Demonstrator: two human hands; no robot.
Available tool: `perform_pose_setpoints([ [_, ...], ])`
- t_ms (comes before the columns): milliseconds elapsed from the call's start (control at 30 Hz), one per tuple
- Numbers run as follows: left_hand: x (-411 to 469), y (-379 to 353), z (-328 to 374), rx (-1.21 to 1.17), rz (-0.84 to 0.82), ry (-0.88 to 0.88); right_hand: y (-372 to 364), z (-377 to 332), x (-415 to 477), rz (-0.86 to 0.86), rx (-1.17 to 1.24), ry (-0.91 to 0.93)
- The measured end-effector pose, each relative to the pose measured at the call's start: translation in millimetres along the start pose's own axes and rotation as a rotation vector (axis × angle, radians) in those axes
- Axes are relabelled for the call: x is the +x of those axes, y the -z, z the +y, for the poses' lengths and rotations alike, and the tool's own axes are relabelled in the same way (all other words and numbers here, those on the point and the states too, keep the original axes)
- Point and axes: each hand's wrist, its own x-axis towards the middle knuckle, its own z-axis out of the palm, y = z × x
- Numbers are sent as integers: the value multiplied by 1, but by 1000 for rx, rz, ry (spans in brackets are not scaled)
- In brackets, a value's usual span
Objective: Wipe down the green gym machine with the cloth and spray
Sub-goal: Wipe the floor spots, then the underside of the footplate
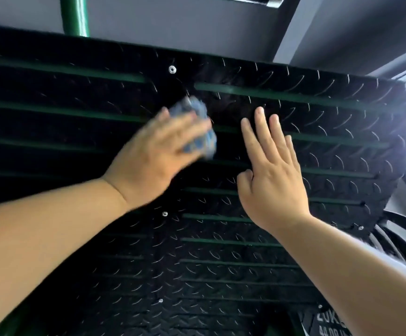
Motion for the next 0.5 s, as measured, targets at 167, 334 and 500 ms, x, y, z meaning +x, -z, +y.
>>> perform_pose_setpoints([
  [167, -16, -21, 41, -152, -52, -60, -12, 12, -24, -7, 12, 25],
  [334, -8, -8, 66, -434, -26, 85, -17, 11, -47, 11, 145, 136],
  [500, -1, 6, 55, -257, 122, 428, -22, -4, -36, 144, 203, 91],
])
